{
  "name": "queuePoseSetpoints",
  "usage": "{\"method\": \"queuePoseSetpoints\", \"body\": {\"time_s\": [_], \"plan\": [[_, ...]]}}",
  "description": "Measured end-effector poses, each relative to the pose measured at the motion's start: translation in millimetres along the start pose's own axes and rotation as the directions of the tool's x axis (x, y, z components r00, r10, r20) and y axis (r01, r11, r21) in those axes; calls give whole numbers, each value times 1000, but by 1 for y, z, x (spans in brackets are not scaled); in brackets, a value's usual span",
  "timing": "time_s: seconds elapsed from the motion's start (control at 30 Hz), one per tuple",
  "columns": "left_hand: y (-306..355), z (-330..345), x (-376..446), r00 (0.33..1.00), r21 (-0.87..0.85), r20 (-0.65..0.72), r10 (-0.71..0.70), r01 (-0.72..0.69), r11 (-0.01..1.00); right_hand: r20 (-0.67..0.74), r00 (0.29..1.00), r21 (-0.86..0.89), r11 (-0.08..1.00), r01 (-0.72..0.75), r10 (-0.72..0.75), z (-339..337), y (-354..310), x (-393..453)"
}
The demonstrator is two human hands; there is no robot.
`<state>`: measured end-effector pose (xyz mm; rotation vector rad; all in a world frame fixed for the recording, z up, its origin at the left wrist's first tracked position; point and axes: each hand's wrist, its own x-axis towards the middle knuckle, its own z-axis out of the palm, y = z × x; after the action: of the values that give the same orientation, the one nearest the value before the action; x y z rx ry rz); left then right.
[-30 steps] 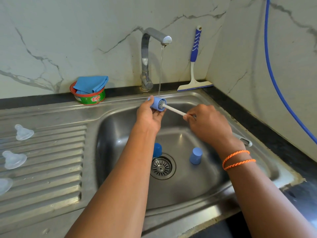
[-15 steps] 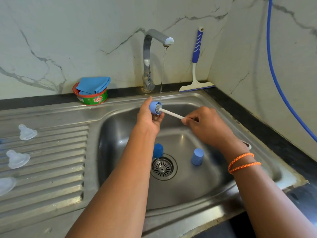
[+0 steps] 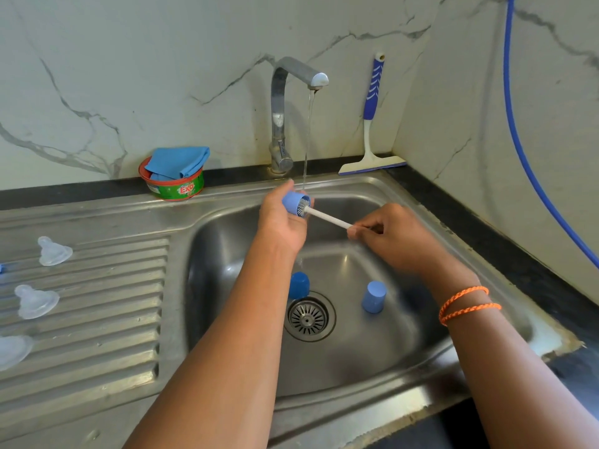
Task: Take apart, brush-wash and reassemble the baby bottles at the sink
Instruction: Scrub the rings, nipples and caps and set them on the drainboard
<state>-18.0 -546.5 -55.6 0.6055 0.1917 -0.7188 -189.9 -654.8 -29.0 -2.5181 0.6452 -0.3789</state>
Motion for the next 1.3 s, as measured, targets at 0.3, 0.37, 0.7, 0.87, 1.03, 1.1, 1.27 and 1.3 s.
{"method": "queuePoseSetpoints", "body": {"time_s": [0.3,0.37,0.7,0.87,1.03,1.1,1.27,1.3], "plan": [[2,3,-1,998,-93,-62,26,-31,995,33,997,2,997,-75,75,8,-6,-1],[4,5,7,991,98,-71,112,-105,990,37,994,54,993,-109,107,2,-1,-4],[-13,-5,5,915,725,194,353,-377,577,-173,972,161,978,-132,160,-4,-12,-8],[-8,-10,7,881,755,209,425,-422,502,-150,982,153,984,-93,116,-8,-10,-10],[-13,-7,-1,882,816,333,332,-446,367,-204,974,72,993,-89,102,-10,-7,-12],[-13,-7,-2,895,807,328,302,-432,403,-202,974,66,994,-90,102,-7,-6,-11],[-6,-9,1,874,766,267,406,-448,460,-168,981,95,992,-81,96,-13,-5,-10],[-6,-8,1,875,783,300,379,-453,426,-187,978,91,993,-76,92,-13,-6,-11]]}}
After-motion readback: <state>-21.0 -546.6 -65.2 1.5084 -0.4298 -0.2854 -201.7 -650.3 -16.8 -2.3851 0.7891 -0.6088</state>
